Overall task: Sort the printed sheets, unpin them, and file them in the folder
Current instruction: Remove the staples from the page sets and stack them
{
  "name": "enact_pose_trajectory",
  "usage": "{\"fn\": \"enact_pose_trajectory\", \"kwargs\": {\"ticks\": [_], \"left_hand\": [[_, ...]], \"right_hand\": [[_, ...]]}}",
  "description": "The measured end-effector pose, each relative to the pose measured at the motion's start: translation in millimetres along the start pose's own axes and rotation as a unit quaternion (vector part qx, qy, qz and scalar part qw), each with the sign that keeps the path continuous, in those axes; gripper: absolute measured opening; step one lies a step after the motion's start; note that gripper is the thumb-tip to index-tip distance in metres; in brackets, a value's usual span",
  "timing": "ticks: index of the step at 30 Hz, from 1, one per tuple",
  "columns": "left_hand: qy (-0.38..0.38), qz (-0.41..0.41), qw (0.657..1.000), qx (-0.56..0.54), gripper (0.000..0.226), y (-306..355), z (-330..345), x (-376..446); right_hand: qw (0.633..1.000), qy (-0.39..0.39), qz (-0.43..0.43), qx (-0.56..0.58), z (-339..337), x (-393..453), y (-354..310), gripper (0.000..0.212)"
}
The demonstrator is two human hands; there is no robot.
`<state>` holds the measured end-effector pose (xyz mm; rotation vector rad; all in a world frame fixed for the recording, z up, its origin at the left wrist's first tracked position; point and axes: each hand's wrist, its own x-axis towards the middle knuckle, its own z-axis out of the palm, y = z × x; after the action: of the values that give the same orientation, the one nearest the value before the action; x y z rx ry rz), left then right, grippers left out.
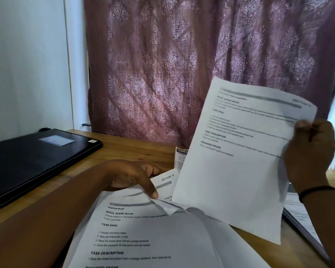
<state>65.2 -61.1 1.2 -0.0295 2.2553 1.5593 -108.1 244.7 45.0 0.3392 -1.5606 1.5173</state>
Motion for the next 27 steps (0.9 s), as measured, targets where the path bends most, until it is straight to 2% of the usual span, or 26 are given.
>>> {"fn": "enact_pose_trajectory", "kwargs": {"ticks": [6, 10, 15, 17, 19, 23, 27], "left_hand": [[0.011, 0.005, 1.000, -0.002, 0.042, -1, -1, 1], [0.026, 0.002, 0.999, -0.041, 0.043, -3, -3, 4], [0.021, -0.002, 0.999, -0.046, 0.045, -4, -4, 4], [0.007, 0.002, 0.999, -0.044, 0.047, -4, -3, 2], [-0.006, 0.008, 0.999, -0.036, 0.050, -4, -2, 1], [-0.030, 0.034, 0.999, -0.027, 0.059, -6, -3, 2], [-0.039, 0.043, 0.998, -0.026, 0.059, -8, -5, 4]], "right_hand": [[0.995, -0.096, -0.024, 0.027, 5, -17, -16, 0.007], [0.991, -0.126, 0.010, 0.049, 9, -13, -5, 0.017], [0.983, -0.154, 0.089, 0.047, 7, -4, 8, 0.015], [0.983, -0.142, 0.104, 0.048, 5, -3, 8, 0.013], [0.986, -0.112, 0.112, 0.051, 4, -3, 6, 0.022], [0.991, -0.039, 0.112, 0.061, 2, 3, 2, 0.013], [0.995, 0.015, 0.067, 0.078, 4, 1, -3, 0.016]]}}
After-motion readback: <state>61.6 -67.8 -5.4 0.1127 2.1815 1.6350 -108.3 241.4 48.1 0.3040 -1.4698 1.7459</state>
